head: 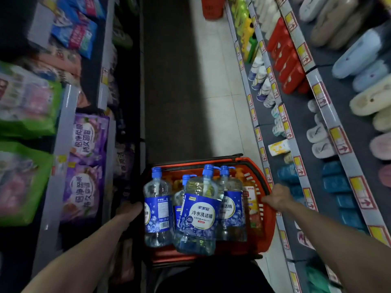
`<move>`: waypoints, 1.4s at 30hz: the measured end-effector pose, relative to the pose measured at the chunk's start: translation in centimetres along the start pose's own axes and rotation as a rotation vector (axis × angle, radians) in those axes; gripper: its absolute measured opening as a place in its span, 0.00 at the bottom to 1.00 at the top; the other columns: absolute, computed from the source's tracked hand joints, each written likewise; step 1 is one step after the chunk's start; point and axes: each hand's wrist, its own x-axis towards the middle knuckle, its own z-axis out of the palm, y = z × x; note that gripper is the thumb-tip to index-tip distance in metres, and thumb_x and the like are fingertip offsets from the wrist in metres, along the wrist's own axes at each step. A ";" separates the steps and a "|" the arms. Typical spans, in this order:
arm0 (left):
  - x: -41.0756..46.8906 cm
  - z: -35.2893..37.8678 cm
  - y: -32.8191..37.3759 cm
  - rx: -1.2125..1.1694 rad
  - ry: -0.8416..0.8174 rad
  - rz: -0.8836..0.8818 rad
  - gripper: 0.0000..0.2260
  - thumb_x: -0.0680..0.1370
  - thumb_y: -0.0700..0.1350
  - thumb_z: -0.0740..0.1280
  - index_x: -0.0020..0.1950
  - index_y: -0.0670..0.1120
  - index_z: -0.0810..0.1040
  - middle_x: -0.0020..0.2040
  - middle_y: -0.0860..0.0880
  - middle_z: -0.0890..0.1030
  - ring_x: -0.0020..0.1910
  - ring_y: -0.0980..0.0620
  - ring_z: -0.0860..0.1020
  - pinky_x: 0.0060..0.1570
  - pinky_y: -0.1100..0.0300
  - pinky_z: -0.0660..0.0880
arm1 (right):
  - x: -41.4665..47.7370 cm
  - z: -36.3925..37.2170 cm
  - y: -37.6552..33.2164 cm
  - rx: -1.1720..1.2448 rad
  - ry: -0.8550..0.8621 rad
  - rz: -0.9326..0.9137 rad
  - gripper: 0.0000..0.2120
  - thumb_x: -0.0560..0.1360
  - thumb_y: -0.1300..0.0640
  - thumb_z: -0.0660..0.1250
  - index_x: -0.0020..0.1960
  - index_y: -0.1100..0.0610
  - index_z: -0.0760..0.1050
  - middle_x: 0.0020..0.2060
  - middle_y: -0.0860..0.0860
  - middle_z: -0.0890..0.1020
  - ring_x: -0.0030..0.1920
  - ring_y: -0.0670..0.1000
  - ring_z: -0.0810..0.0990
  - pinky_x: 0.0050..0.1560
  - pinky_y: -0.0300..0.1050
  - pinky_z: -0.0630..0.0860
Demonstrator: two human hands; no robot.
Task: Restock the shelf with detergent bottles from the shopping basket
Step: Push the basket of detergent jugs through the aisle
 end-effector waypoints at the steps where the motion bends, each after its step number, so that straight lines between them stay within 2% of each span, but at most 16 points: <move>1: 0.7 -0.2 1.3 -0.010 -0.003 -0.003 0.26 0.80 0.51 0.65 0.74 0.36 0.75 0.71 0.33 0.77 0.68 0.34 0.78 0.67 0.48 0.76 | 1.0 -0.9 -0.8 0.015 -0.004 0.001 0.16 0.72 0.55 0.81 0.39 0.56 0.73 0.39 0.55 0.80 0.39 0.55 0.80 0.34 0.42 0.77; 4: 2.7 -0.5 5.7 -0.021 -0.027 0.034 0.37 0.70 0.56 0.64 0.77 0.40 0.72 0.73 0.37 0.76 0.70 0.35 0.76 0.69 0.49 0.74 | 4.2 -3.5 -2.3 -0.001 -0.015 0.013 0.17 0.73 0.54 0.80 0.37 0.55 0.72 0.35 0.52 0.78 0.33 0.49 0.77 0.32 0.41 0.75; 6: 4.2 -0.7 8.2 -0.030 -0.058 0.047 0.33 0.73 0.53 0.65 0.76 0.39 0.73 0.74 0.37 0.76 0.72 0.36 0.75 0.71 0.51 0.72 | 6.3 -4.9 -3.4 -0.017 -0.019 0.009 0.15 0.73 0.53 0.80 0.38 0.55 0.74 0.39 0.55 0.83 0.35 0.51 0.80 0.38 0.44 0.78; 8: 6.2 -0.8 10.7 -0.078 -0.079 0.084 0.36 0.69 0.52 0.64 0.76 0.39 0.73 0.73 0.38 0.76 0.73 0.38 0.74 0.72 0.52 0.70 | 8.1 -6.3 -4.5 -0.028 -0.018 0.021 0.16 0.72 0.53 0.80 0.38 0.55 0.74 0.44 0.58 0.85 0.40 0.56 0.82 0.40 0.45 0.79; 11: 14.9 0.7 11.2 -0.072 -0.125 0.113 0.39 0.61 0.57 0.65 0.71 0.43 0.78 0.67 0.41 0.82 0.65 0.39 0.80 0.67 0.48 0.77 | 10.8 -8.4 -6.5 -0.028 0.007 0.030 0.18 0.72 0.53 0.80 0.36 0.55 0.72 0.39 0.56 0.82 0.34 0.52 0.78 0.28 0.40 0.69; 13: 20.3 1.8 11.4 -0.051 -0.164 0.119 0.39 0.59 0.60 0.65 0.67 0.44 0.80 0.63 0.41 0.84 0.60 0.39 0.83 0.62 0.44 0.81 | 12.6 -9.6 -8.0 -0.030 0.008 0.043 0.18 0.72 0.52 0.81 0.36 0.56 0.73 0.40 0.58 0.84 0.32 0.49 0.77 0.26 0.39 0.66; 14: 20.3 1.5 13.0 -0.035 -0.168 0.108 0.39 0.59 0.60 0.65 0.66 0.43 0.81 0.62 0.41 0.84 0.59 0.39 0.83 0.60 0.44 0.82 | 13.6 -10.0 -8.7 -0.021 0.014 0.049 0.18 0.72 0.52 0.81 0.35 0.56 0.73 0.40 0.58 0.84 0.31 0.49 0.76 0.26 0.39 0.66; 17: 16.3 -0.5 19.7 -0.035 -0.153 0.096 0.34 0.61 0.58 0.64 0.62 0.40 0.82 0.58 0.39 0.84 0.58 0.38 0.83 0.57 0.50 0.82 | 15.7 -11.6 -10.7 -0.029 0.012 0.069 0.19 0.73 0.52 0.80 0.34 0.56 0.72 0.36 0.54 0.79 0.32 0.48 0.75 0.26 0.38 0.64; 19: 13.3 -2.0 24.0 -0.022 -0.138 0.099 0.31 0.64 0.55 0.62 0.61 0.39 0.83 0.59 0.37 0.84 0.59 0.37 0.83 0.57 0.50 0.81 | 17.0 -12.7 -12.2 -0.032 -0.001 0.081 0.17 0.75 0.53 0.78 0.35 0.56 0.73 0.35 0.53 0.78 0.30 0.45 0.72 0.27 0.36 0.63; 22: 14.0 -2.5 28.1 -0.039 -0.117 0.088 0.29 0.68 0.53 0.64 0.64 0.40 0.82 0.63 0.37 0.83 0.62 0.37 0.81 0.61 0.52 0.79 | 19.3 -14.3 -14.1 -0.035 -0.025 0.098 0.13 0.75 0.53 0.78 0.40 0.59 0.78 0.32 0.50 0.78 0.29 0.44 0.73 0.26 0.34 0.64; 26: 15.9 -2.3 32.5 -0.060 -0.101 0.065 0.27 0.71 0.50 0.67 0.68 0.40 0.79 0.64 0.37 0.83 0.63 0.36 0.81 0.57 0.55 0.76 | 23.0 -16.0 -16.2 -0.005 -0.022 0.139 0.17 0.73 0.53 0.80 0.36 0.58 0.75 0.30 0.50 0.77 0.30 0.47 0.77 0.26 0.40 0.68; 29: 19.1 -1.5 33.8 -0.035 -0.112 0.082 0.28 0.66 0.53 0.64 0.62 0.40 0.82 0.59 0.37 0.85 0.58 0.36 0.83 0.53 0.51 0.81 | 26.4 -16.9 -17.5 -0.023 -0.038 0.144 0.17 0.75 0.52 0.78 0.36 0.56 0.74 0.34 0.53 0.81 0.31 0.46 0.76 0.28 0.40 0.68; 32: 21.9 -0.4 35.3 -0.053 -0.112 0.028 0.31 0.64 0.53 0.62 0.63 0.42 0.82 0.59 0.38 0.85 0.57 0.37 0.83 0.57 0.49 0.81 | 30.3 -17.4 -18.4 -0.019 -0.091 0.126 0.12 0.77 0.52 0.77 0.42 0.60 0.80 0.32 0.49 0.80 0.30 0.45 0.78 0.26 0.36 0.67; 35: 22.6 0.2 38.2 -0.051 -0.105 0.009 0.32 0.64 0.55 0.63 0.64 0.42 0.83 0.60 0.38 0.84 0.59 0.38 0.82 0.58 0.52 0.80 | 34.3 -17.5 -19.3 -0.025 -0.093 0.144 0.14 0.77 0.53 0.76 0.45 0.63 0.78 0.31 0.50 0.77 0.30 0.47 0.76 0.25 0.39 0.67; 39: 26.8 2.6 40.0 -0.042 -0.088 0.024 0.33 0.65 0.55 0.66 0.68 0.45 0.81 0.63 0.41 0.84 0.61 0.39 0.82 0.61 0.51 0.79 | 40.0 -17.4 -20.4 -0.029 -0.101 0.162 0.16 0.77 0.51 0.76 0.50 0.65 0.81 0.32 0.50 0.76 0.31 0.48 0.75 0.26 0.38 0.66; 42: 28.6 4.0 42.6 -0.052 -0.112 0.040 0.31 0.68 0.54 0.69 0.70 0.43 0.81 0.68 0.40 0.81 0.68 0.37 0.78 0.66 0.51 0.74 | 44.0 -17.3 -21.0 -0.037 -0.129 0.143 0.15 0.78 0.53 0.75 0.51 0.66 0.80 0.31 0.50 0.75 0.30 0.47 0.74 0.21 0.35 0.66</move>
